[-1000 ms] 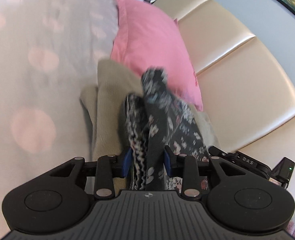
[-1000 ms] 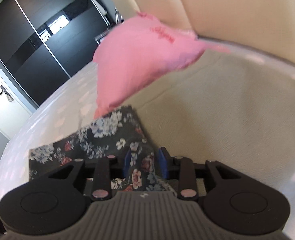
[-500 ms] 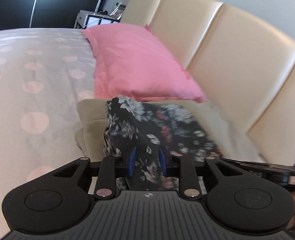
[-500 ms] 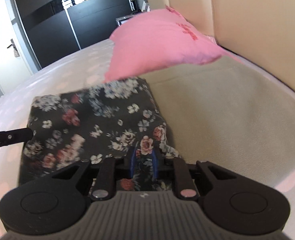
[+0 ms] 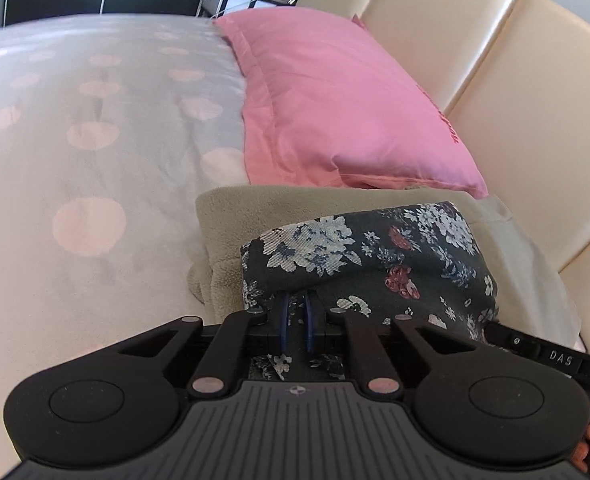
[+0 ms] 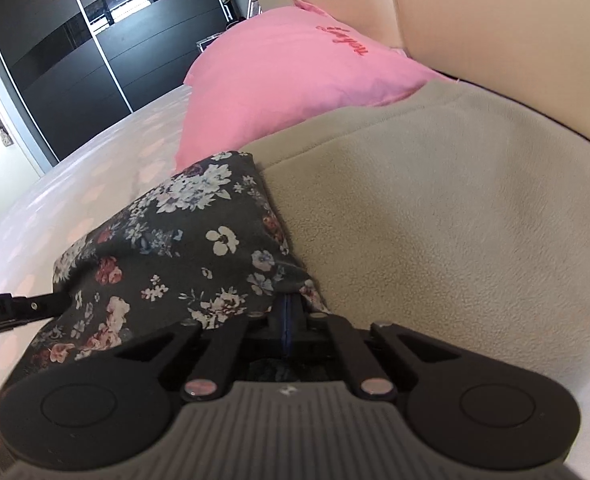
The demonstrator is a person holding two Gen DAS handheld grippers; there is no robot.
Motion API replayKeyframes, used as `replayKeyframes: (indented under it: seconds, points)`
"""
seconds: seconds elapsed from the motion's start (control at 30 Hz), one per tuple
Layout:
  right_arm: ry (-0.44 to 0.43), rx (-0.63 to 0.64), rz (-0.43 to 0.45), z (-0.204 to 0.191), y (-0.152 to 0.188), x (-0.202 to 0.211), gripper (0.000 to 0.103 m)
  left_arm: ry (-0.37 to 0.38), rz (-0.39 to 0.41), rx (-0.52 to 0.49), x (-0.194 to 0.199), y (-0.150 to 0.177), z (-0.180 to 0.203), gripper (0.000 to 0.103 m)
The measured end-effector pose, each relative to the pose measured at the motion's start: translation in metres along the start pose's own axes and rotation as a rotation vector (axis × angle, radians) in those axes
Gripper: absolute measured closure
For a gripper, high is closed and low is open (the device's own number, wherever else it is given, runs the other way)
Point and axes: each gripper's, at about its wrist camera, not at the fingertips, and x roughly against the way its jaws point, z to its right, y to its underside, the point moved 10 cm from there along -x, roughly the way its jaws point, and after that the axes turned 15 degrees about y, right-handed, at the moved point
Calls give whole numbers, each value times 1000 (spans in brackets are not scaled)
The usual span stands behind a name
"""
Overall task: Fold clothes
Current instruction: 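Lower the jeans onto the grey blanket and open both grippers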
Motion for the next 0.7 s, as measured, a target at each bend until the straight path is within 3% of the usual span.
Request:
replayKeyframes:
  seconds: [0.03,0.1,0.13,0.27,0.4,0.57,0.7]
  points:
    - [-11,-10,2,2,-1,7,92,8,9,-11,8,0,5,95]
    - [-15,4,26,5,0,25,63,18,18,-42,23,2,17,94]
    - [-11,25,43,7,1,34,59,31,20,-62,30,5,24,94]
    - [7,145,107,9,15,66,61,104,2,-134,55,28,59,89]
    - [15,198,85,14,37,74,68,138,-70,-191,57,60,80,89]
    - [64,267,67,22,62,64,71,77,-118,-211,42,87,63,91]
    - [83,272,41,21,67,58,71,57,-120,-189,50,88,60,94]
